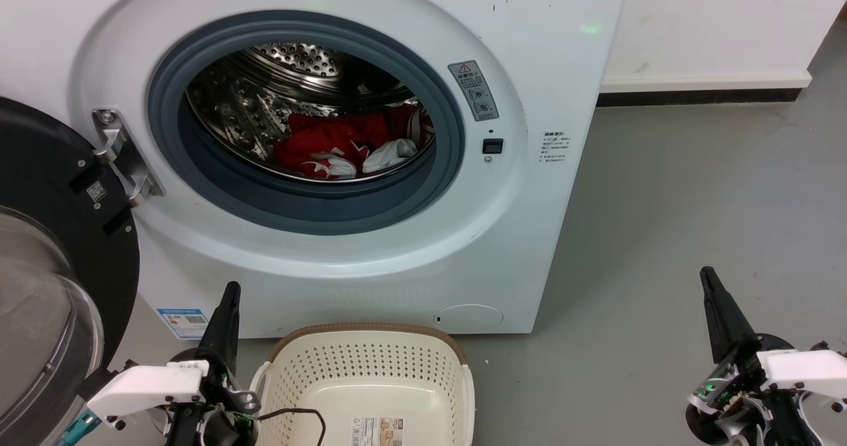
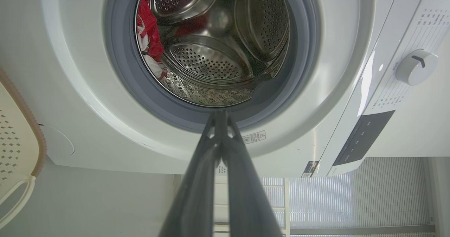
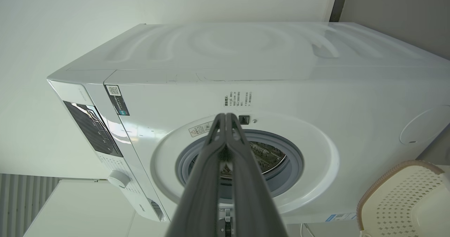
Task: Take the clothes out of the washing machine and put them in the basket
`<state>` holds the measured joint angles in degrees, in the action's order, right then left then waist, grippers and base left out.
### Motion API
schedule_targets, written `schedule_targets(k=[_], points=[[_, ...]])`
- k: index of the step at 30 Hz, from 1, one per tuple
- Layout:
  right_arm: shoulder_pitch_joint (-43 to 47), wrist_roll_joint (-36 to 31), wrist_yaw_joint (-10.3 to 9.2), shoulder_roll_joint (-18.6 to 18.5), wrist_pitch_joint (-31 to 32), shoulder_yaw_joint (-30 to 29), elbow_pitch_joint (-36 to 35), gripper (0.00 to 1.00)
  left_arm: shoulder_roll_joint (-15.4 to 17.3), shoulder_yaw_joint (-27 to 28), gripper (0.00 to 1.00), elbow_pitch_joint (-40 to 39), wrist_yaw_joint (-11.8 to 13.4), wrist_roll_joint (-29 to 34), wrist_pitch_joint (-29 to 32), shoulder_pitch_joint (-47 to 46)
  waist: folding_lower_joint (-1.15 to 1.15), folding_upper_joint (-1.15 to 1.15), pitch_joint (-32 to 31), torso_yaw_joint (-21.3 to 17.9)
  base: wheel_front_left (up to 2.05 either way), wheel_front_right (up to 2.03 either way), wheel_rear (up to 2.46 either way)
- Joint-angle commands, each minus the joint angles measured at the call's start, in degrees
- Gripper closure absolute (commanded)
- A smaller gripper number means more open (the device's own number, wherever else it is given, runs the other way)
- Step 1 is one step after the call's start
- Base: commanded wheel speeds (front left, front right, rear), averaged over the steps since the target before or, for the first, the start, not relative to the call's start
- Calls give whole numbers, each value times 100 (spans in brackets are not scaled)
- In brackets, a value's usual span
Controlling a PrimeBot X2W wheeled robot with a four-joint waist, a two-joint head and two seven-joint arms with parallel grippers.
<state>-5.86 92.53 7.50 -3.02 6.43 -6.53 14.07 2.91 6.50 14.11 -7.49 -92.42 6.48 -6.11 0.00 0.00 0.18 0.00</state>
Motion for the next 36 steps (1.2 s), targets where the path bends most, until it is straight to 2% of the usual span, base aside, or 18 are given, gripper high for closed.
schedule_targets(k=[1,36], points=[[-80,-27,-2,23,12,3,8,100,-12,15,100,-8,-12,3,25,-29,0,0,0,0,0,0,0],[-81,-27,-2,23,11,3,8,100,-12,15,100,-8,-12,3,25,-29,0,0,0,0,0,0,0]])
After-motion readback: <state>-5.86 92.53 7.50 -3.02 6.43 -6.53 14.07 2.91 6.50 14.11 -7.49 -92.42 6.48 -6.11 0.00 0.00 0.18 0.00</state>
